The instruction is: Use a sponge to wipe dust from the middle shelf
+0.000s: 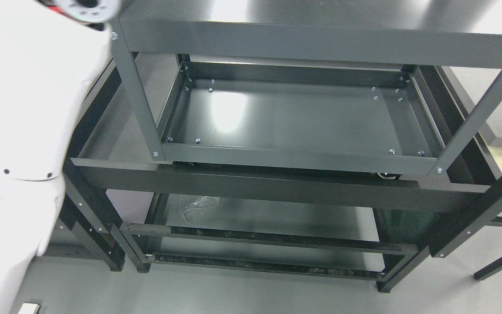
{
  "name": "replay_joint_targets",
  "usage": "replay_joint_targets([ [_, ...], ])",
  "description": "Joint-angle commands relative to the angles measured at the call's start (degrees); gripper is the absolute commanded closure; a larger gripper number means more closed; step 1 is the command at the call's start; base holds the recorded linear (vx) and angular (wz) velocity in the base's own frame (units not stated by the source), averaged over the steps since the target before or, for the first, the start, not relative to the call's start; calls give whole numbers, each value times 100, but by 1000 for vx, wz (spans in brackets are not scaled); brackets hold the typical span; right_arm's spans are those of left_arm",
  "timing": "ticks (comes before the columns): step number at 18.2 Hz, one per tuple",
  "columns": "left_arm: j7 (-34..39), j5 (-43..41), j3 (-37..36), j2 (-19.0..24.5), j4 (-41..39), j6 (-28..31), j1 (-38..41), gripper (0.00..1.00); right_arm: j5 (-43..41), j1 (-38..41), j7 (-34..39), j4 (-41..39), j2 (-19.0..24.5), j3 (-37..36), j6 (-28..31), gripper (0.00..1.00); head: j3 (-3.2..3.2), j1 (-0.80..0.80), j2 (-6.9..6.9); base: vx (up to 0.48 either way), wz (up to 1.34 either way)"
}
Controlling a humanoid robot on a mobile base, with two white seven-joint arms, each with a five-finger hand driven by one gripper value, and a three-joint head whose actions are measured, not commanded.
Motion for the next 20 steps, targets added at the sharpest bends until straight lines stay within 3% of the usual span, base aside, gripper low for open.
replay_joint_targets([
  [1,330,156,-2525,-902,994,534,-413,99,0,0,13,-100,-100,0,419,0,0,0,0,0,0],
  [7,524,438,-4011,-902,959,711,-405,99,0,0,13,-100,-100,0,419,0,0,0,0,0,0],
  [11,498,439,-4470,-902,950,711,-369,99,0,0,13,-100,-100,0,419,0,0,0,-1,0,0],
  [14,436,377,-4392,-902,994,685,-352,99,0,0,13,-100,-100,0,419,0,0,0,-1,0,0],
  [20,102,-255,-2698,-846,942,606,605,99,0,0,13,-100,-100,0,419,0,0,0,0,0,0],
])
